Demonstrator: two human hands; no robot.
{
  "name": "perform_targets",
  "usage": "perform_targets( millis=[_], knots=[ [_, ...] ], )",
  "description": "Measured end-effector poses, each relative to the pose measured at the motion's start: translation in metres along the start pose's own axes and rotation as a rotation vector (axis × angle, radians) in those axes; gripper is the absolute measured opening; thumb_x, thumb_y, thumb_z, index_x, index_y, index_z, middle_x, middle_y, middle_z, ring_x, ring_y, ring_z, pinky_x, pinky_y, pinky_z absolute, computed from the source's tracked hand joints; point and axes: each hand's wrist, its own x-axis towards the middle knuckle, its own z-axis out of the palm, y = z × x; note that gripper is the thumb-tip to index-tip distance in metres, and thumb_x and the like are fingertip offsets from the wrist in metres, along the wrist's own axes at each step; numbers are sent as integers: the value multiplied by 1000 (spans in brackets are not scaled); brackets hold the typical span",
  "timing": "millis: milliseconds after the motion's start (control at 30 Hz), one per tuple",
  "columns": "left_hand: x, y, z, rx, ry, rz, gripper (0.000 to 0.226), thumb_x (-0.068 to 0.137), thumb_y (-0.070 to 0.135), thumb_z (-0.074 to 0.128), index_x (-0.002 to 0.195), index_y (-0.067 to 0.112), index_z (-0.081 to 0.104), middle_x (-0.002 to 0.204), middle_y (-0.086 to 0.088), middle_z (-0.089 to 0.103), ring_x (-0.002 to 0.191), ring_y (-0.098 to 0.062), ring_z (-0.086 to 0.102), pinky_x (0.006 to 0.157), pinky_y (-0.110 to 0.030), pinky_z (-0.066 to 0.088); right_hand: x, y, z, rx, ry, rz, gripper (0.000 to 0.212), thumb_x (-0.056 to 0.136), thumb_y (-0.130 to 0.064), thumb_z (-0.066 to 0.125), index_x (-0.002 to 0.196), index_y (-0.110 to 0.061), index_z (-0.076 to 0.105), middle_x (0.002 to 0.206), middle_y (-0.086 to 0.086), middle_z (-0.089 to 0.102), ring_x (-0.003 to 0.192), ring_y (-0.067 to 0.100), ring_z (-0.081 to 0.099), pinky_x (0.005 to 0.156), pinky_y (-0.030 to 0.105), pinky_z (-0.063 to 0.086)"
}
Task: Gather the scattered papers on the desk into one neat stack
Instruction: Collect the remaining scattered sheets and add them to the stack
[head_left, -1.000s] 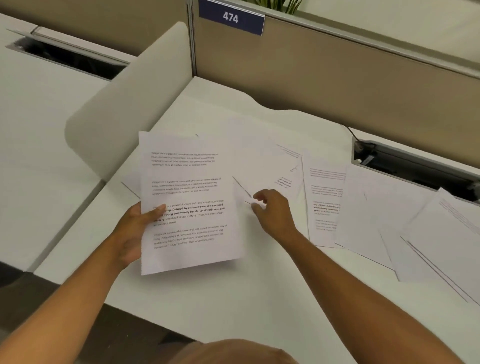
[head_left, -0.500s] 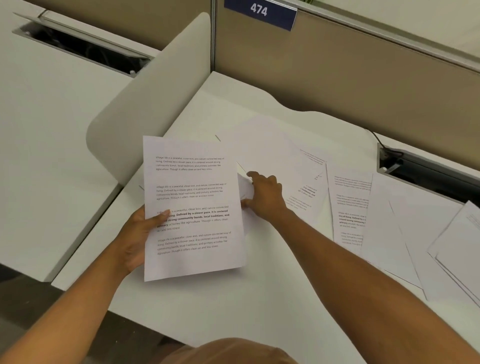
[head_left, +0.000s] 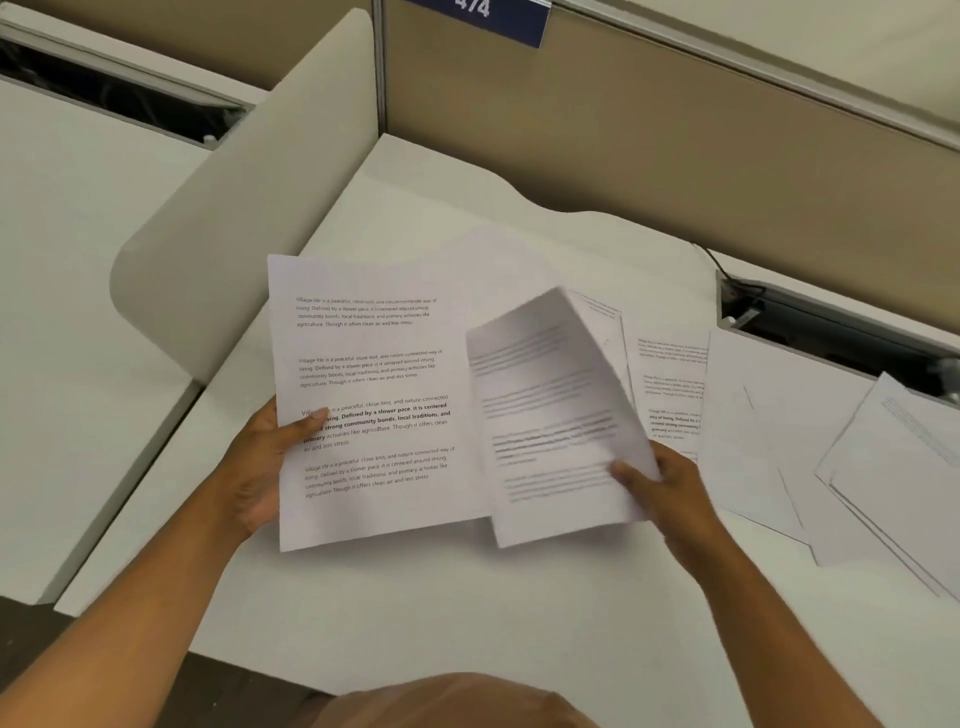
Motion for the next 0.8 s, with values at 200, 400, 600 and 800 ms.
perform_targets(
  millis=[200,400,600,800],
  knots=[
    [4,-4,13,12,-44,-18,47,106,3,59,152,15,62,140,-16,75,105,-32,81,76,-47,70,-34,2,-43,234,154,13,30,98,-11,70,127,-12,71,121,5,80,113,30,75,102,49,57],
    [1,-8,29,-29,-107,-38,42,108,13,58,149,20,66,143,-15,74,122,-36,76,83,-48,70,-49,-35,10,276,95,-87,30,97,-9,71,127,-11,72,118,4,81,108,25,78,94,42,60],
    [-7,-13,43,-10,-247,-24,89,81,62,82,157,22,60,154,-18,67,140,-45,63,106,-63,59,-60,-42,101,102,34,-179,23,95,-14,74,116,-24,73,112,-10,79,107,16,74,93,44,62],
    [-10,-14,43,-69,-253,0,78,84,39,86,155,17,60,150,-17,70,131,-38,72,99,-53,65,-72,-45,122,-26,116,-318,28,99,-21,69,105,-47,60,109,-37,68,103,-5,68,82,17,55]
  ],
)
